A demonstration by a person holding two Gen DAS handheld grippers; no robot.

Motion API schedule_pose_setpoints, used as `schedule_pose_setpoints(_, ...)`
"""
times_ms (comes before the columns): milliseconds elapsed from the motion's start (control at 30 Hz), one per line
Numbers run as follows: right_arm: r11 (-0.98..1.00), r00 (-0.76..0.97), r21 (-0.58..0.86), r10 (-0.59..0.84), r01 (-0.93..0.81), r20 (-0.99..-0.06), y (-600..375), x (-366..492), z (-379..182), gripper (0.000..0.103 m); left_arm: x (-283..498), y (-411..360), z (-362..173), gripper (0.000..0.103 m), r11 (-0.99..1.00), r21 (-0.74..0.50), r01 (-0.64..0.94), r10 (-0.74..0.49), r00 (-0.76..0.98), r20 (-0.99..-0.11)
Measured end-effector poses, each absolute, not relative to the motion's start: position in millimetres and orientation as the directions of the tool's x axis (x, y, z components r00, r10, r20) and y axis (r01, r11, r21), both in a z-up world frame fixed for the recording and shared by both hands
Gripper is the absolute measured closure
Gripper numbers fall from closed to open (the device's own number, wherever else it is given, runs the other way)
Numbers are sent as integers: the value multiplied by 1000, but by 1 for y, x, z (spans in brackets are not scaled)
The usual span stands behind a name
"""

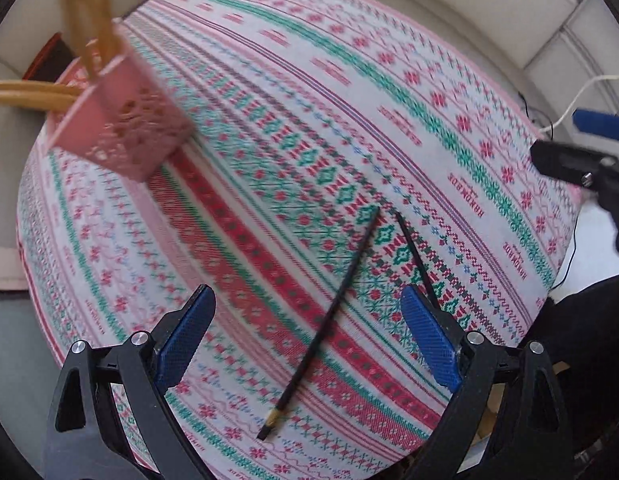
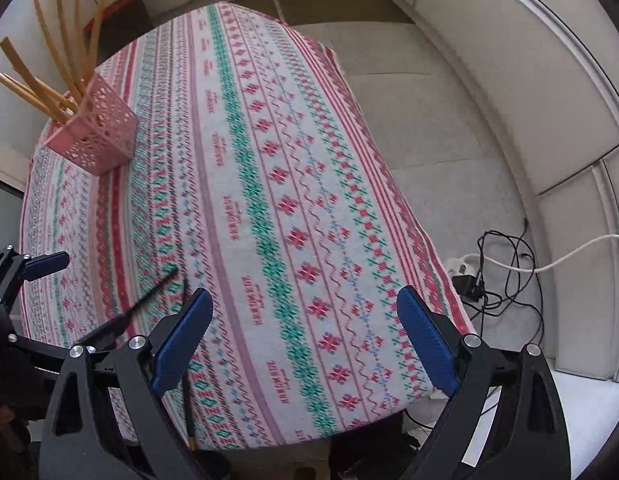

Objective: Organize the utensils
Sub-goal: 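Lower both grippers to the thin black chopsticks on the cloth, then close the left gripper on a black chopstick while the right grips the other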

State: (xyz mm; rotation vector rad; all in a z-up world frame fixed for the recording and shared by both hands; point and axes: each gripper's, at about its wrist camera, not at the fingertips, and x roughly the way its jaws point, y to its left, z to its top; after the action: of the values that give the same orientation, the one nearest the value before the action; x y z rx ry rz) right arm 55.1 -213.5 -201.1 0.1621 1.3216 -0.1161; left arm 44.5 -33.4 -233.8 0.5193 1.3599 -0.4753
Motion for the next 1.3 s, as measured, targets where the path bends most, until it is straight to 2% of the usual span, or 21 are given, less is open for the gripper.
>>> schedule_pose_setpoints(100,979,244,80,32,188,-969,-217,56,-200,12,45,-44,-244,18,779,82,622,-21,156,-988)
schedule_pose_setpoints(133,980,248,85,38,180,-968,-216,55,-199,12,46,-46,-246,25,775,76,627,-23,149,-989)
schedule_pose_setpoints(167,981,249,82,36,174,-968,-216,55,-198,12,47,-48,-249,39,770,73,633,-20,138,-990)
schedule_pose_setpoints(233,984,246,71,29,162,-969,-214,55,-198,12,49,-50,-254,52,765,70,640,-13,125,-992)
schedule_pose_setpoints(333,984,238,71,30,163,-971,-214,57,-200,12,49,-53,-262,61,757,61,651,-15,110,-994)
schedule_pose_setpoints(633,984,209,55,19,169,-978,-215,60,-211,12,56,-64,-272,63,748,31,662,-62,117,-991)
schedule_pose_setpoints(800,982,179,50,17,181,-984,-217,61,-222,12,60,-86,-264,79,743,3,669,-101,116,-988)
schedule_pose_setpoints(900,983,161,48,18,179,-987,-214,62,-228,12,62,-88,-259,94,763,-17,646,-131,129,-983)
schedule_pose_setpoints(967,983,153,55,29,173,-988,-210,62,-231,12,61,-84,-256,98,777,-9,630,-131,147,-980)
schedule_pose_setpoints(1033,984,145,71,47,163,-988,-204,62,-233,12,59,-78,-249,100,785,36,618,-112,200,-973)
schedule_pose_setpoints(1300,991,88,107,101,74,-991,-149,64,-255,12,53,-22,-179,100,852,44,522,-174,361,-916)
